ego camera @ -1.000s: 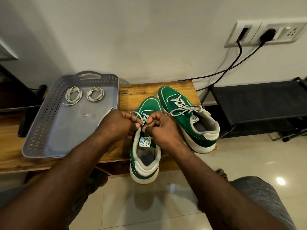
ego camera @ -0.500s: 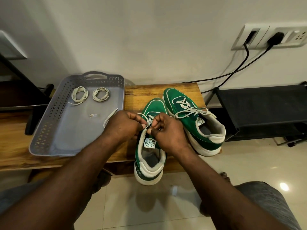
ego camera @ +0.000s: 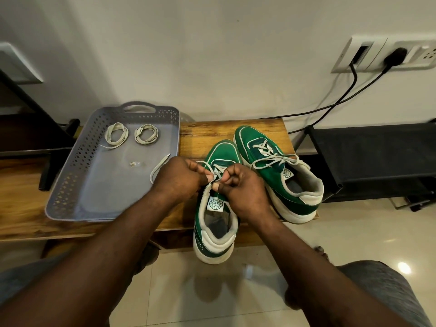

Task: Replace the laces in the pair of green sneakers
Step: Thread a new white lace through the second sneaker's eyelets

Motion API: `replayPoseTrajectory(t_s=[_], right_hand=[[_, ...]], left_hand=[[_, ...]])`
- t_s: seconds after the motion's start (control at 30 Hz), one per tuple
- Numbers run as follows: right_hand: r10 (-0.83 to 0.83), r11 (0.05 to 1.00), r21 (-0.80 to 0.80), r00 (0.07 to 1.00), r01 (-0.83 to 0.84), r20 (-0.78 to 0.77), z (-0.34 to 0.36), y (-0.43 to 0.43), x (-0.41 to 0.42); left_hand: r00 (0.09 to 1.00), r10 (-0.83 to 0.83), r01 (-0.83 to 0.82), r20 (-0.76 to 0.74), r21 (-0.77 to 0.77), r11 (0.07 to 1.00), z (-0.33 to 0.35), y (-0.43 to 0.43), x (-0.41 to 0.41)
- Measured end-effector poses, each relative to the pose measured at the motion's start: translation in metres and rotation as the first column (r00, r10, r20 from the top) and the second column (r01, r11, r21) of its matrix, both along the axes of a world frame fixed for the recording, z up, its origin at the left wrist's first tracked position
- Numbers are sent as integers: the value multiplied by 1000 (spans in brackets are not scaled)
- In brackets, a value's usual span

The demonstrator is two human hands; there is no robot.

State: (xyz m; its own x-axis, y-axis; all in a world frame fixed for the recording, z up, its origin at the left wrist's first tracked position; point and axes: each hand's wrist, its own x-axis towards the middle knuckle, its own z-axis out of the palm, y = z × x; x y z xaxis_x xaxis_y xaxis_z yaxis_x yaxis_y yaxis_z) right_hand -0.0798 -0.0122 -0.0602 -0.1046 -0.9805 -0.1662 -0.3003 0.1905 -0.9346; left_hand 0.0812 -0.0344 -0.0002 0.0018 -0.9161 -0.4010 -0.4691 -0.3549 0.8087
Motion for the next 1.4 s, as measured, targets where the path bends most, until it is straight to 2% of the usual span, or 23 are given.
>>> replayPoseTrajectory(t_s=[0.07, 0.17, 0.27, 0.33, 0.53, 0.63, 0.73, 0.8, 0.83, 0.93, 1.0, 1.1, 1.17, 1.23, 1.3, 1.4], right_hand=[[20, 1000, -4, 999, -20, -47, 2, 0, 0], [95, 995, -10, 992, -97, -88, 7, -1, -2], [125, 992, 17, 991, -125, -41, 13, -3, -7], [112, 994, 21, 993, -111, -24, 13, -3, -7], [32, 999, 4, 995, -32, -99, 6, -3, 2], [-51, 996, 77, 998, 47, 46, 0, -4, 4], [-80, 991, 126, 972, 53, 220, 0, -2, 3], [-64, 991, 127, 960, 30, 272, 3, -1, 1], [-52, 992, 122, 960, 19, 274, 4, -1, 0], [22, 998, 59, 990, -30, 139, 5, -1, -1], [93, 996, -7, 995, -93, -22, 6, 0, -2], [153, 979, -89, 952, -182, -265, 12, 4, -4], [156, 974, -96, 916, -205, -370, 14, 5, -6], [142, 977, -87, 901, -194, -411, 14, 5, -7], [121, 980, -92, 896, -176, -428, 13, 6, -6], [102, 974, -118, 842, -192, -530, 12, 9, -2]], left_hand=[[986, -78, 91, 145, -83, 992, -1, -3, -1], [901, -193, 261, 388, -131, 956, 2, -7, -5], [864, -218, 304, 454, -127, 944, 6, -8, -7], [874, -225, 298, 431, -107, 949, 7, -8, -6], [973, -147, 147, 180, 16, 989, 13, -7, -1], [990, -96, 93, 102, 29, 995, 14, -4, -1], [997, -44, 43, 58, 20, 999, 10, -2, 0], [994, -33, 37, 105, -34, 999, 4, -2, -1], [981, -56, 71, 184, -80, 994, 1, -2, -3], [876, -156, 243, 457, -138, 960, -4, -3, -12], [818, -211, 309, 535, -98, 946, -6, -3, -16], [794, -217, 316, 568, -80, 946, -2, -4, -14], [833, -152, 252, 532, -120, 960, 5, -8, -3], [878, -36, 134, 477, -173, 976, 14, -15, 17], [866, 16, 78, 499, -167, 983, 23, -20, 41], [800, -54, 94, 598, -35, 995, 26, -19, 65]])
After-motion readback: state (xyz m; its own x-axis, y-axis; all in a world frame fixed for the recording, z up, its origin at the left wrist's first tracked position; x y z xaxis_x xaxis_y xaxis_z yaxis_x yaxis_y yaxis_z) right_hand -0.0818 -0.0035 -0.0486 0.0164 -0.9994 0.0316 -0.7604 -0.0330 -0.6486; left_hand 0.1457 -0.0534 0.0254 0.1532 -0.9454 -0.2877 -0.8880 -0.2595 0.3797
